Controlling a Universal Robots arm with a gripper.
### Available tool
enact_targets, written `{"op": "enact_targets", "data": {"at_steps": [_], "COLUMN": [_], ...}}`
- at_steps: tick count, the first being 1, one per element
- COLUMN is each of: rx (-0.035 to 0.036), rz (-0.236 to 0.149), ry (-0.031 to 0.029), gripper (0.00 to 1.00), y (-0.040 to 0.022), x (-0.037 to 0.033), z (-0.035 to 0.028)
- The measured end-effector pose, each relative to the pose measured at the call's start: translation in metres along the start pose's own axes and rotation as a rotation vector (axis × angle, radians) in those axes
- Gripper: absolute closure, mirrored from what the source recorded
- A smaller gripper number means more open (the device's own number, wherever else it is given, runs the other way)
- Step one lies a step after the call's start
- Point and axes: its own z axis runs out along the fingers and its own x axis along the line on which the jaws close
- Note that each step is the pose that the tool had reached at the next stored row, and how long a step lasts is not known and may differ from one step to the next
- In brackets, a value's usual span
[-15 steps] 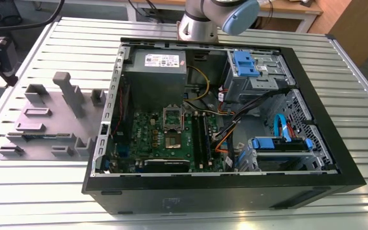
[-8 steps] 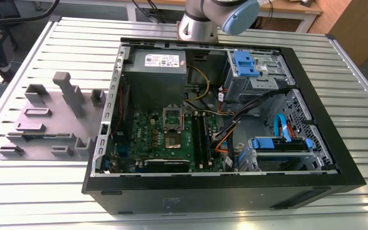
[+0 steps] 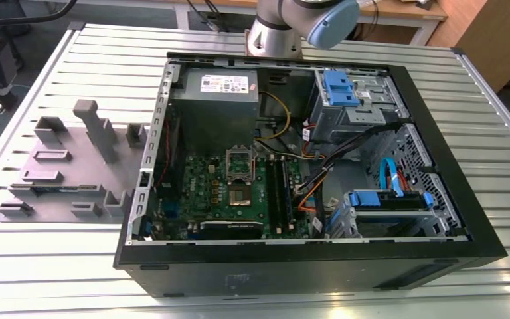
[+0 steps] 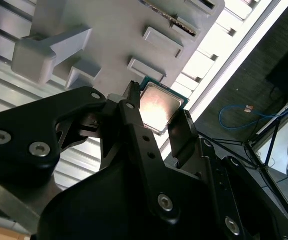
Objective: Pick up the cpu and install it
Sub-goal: 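Pick up the cpu and move it towards the insertion slot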
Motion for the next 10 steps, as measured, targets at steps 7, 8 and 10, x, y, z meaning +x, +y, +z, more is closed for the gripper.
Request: {"op": "enact_targets", "data": {"at_steps": [7, 8, 10], "rx": [-0.0001, -0.0001, 0.0000], "rz": [0.000, 0.000, 0.000], "ry": [-0.0001, -0.0002, 0.0000], "gripper": [0.53, 0.53, 0.53], "y": [0.0003, 0.0003, 0.0004], "x": [-0.0001, -0.0002, -0.0002], "z": [-0.0040, -0.0043, -0.0051]}}
